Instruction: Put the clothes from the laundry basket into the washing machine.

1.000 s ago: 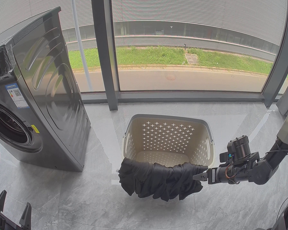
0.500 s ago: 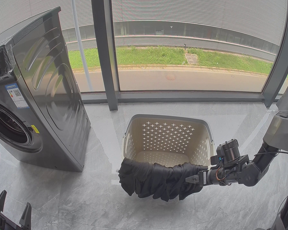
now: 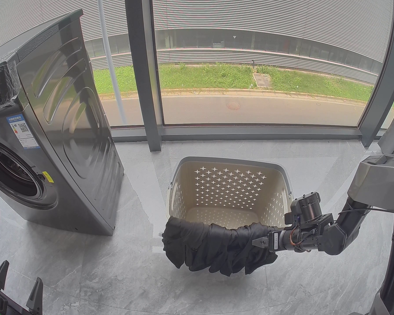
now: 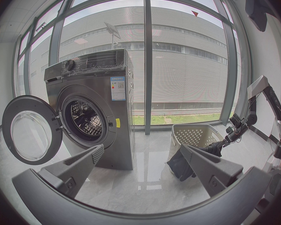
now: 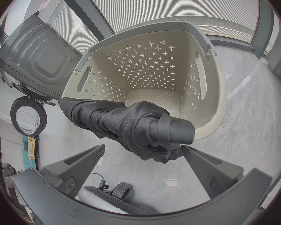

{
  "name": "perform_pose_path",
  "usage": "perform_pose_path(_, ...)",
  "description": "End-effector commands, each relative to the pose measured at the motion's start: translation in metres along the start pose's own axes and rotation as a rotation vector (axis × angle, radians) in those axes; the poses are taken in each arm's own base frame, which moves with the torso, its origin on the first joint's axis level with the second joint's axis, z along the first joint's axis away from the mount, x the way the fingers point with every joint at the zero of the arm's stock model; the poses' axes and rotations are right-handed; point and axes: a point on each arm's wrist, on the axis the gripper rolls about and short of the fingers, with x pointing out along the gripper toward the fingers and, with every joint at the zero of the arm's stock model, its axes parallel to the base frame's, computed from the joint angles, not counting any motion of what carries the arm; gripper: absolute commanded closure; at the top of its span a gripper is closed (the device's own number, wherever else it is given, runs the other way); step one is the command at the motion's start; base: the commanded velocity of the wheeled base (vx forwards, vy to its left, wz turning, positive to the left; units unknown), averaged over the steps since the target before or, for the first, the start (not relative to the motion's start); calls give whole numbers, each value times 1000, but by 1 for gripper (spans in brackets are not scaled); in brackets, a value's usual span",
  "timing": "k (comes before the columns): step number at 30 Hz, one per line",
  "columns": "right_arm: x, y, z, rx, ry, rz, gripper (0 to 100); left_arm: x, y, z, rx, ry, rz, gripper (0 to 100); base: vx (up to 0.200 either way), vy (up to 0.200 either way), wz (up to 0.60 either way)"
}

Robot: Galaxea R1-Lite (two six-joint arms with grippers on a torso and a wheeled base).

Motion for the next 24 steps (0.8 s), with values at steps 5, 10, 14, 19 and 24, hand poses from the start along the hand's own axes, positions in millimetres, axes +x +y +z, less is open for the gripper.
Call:
perform_pose_path(5,3,1,4,-1,-11,5,0,0,0,-5,0,1,0,0,0,0,0)
perform_pose_path(10,4,2,5,-3,-17,7,0,0,0,-5,1,-1,-1,0,0,0,0)
perform_pose_path(14,4,2,6,-3,-20,8,100,0,0,-5,1,1,2,0,0,0,0)
perform_pose_path(19,4,1,4,-3,-13,5,100,0,0,-5,4,1,0,0,0,0,0)
perform_pose_path(24,3,1,3,0,-8,5,100,0,0,-5,4,1,2,0,0,0,0)
